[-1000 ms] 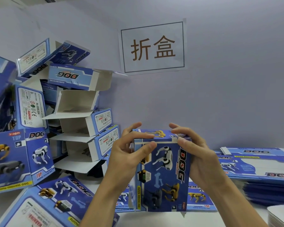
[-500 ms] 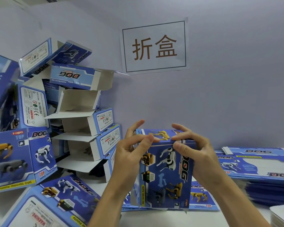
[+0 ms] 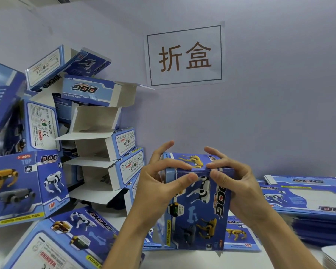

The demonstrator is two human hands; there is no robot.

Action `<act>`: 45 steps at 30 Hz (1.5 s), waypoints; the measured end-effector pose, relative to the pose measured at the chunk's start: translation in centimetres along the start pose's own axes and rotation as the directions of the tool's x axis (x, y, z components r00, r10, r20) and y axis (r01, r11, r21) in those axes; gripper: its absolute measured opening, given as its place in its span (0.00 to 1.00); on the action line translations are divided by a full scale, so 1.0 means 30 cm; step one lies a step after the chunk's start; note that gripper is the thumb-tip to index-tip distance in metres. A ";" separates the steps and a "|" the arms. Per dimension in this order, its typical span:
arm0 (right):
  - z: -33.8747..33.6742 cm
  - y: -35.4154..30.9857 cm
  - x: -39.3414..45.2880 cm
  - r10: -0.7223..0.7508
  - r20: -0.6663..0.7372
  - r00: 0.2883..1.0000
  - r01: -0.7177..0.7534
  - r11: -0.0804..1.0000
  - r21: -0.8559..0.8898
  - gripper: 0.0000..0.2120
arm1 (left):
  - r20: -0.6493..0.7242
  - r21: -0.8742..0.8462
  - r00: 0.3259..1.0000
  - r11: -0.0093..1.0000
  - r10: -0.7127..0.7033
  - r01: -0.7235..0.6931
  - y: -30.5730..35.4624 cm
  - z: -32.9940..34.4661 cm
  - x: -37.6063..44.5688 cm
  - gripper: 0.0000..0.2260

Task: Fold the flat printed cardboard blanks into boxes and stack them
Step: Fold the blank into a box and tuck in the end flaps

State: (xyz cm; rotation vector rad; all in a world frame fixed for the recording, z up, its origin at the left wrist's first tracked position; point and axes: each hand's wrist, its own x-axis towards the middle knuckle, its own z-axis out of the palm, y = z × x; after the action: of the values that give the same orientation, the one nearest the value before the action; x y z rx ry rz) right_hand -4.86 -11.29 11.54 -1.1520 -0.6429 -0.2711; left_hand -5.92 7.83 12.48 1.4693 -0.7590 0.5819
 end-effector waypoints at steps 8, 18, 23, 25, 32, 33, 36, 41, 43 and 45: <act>0.021 -0.011 -0.002 -0.015 -0.024 1.000 0.013 0.994 -0.107 0.22 | -0.009 0.040 0.999 0.998 -0.039 0.039 0.002 -0.003 0.002 0.11; -0.001 -0.023 0.015 -0.217 -0.240 0.946 0.068 0.858 -0.510 0.17 | -0.354 0.098 0.935 0.995 0.012 0.024 -0.033 -0.051 0.044 0.24; -0.012 -0.046 0.020 -0.173 -0.214 0.961 0.041 0.858 -0.511 0.11 | -0.589 0.075 0.803 0.983 -0.092 0.167 -0.065 -0.067 0.053 0.27; 0.010 -0.065 0.017 0.151 -0.096 0.984 -0.179 0.864 -0.471 0.17 | -0.648 0.054 0.750 0.974 -0.133 0.219 -0.067 -0.059 0.055 0.28; 0.111 0.025 0.010 0.524 -0.133 0.842 -0.540 0.805 -0.246 0.30 | -0.374 -0.255 0.841 0.915 -0.391 0.312 -0.070 0.045 0.038 0.24; 0.117 0.038 0.010 0.489 -0.139 0.861 -0.507 0.847 -0.159 0.26 | -0.304 -0.250 0.859 0.905 -0.412 0.346 -0.072 0.064 0.032 0.22; 0.116 0.047 0.013 0.379 -0.195 0.904 -0.379 0.924 0.040 0.26 | -0.127 -0.245 0.887 0.880 -0.445 0.406 -0.080 0.091 0.019 0.21; 0.052 0.033 0.009 0.336 -0.145 0.931 -0.296 0.925 0.239 0.16 | -0.070 -0.172 0.934 0.927 -0.350 0.334 -0.058 0.089 0.015 0.25; 0.027 0.036 0.009 0.347 -0.076 0.935 -0.305 0.894 0.328 0.13 | -0.122 -0.189 0.952 0.948 -0.281 0.256 -0.047 0.082 0.019 0.27; -0.002 0.052 0.005 0.362 -0.029 0.932 -0.324 0.863 0.387 0.15 | -0.138 -0.187 0.955 0.954 -0.261 0.233 -0.038 0.074 0.026 0.33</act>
State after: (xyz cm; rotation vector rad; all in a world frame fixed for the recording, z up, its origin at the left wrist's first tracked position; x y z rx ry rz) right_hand -3.93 -10.70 10.43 -0.8528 -0.3666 0.1001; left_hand -4.79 5.50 12.20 1.3175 -0.4752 0.4270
